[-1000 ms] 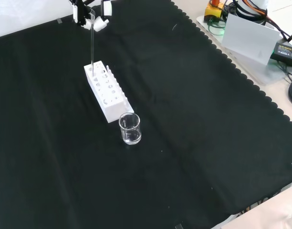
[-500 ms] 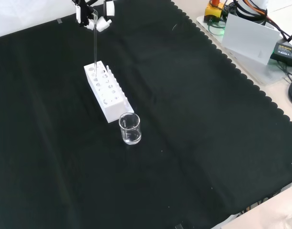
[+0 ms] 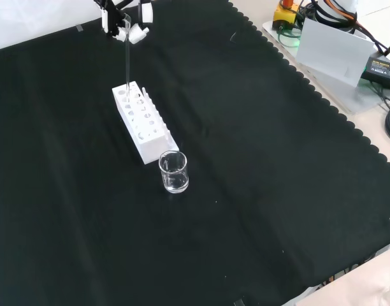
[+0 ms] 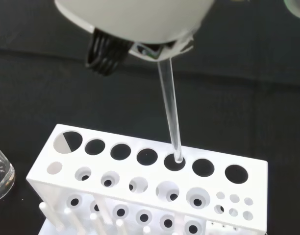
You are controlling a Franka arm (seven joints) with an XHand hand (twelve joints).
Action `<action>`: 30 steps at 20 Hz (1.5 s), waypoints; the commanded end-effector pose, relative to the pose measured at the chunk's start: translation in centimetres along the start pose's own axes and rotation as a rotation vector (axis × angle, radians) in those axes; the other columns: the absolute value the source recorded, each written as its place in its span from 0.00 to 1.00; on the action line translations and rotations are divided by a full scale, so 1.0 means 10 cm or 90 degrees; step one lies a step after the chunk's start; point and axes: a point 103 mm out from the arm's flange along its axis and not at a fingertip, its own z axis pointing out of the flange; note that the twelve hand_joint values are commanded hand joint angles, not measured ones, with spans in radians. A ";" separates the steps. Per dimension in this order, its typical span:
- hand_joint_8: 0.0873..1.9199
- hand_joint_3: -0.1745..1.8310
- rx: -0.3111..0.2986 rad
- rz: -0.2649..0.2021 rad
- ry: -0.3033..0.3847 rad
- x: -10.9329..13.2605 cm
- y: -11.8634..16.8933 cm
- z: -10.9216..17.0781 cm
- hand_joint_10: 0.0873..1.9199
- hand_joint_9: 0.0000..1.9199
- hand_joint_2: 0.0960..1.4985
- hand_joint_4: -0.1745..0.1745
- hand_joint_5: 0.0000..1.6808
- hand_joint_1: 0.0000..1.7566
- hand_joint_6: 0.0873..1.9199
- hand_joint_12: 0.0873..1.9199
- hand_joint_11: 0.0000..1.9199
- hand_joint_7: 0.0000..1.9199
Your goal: Put the glass rod back on the white test tube rack.
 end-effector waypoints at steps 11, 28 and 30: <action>0.30 0.59 0.015 -0.008 0.001 0.00 0.12 0.18 0.12 0.97 0.31 0.00 0.70 0.68 0.51 0.40 0.89 0.86; 0.30 0.60 0.052 -0.016 -0.004 -0.04 0.28 0.51 0.12 0.97 0.31 0.00 0.70 0.68 0.51 0.40 0.89 0.86; 0.30 0.60 0.054 -0.016 -0.005 -0.04 0.30 0.54 0.12 0.97 0.31 0.00 0.70 0.68 0.51 0.40 0.89 0.86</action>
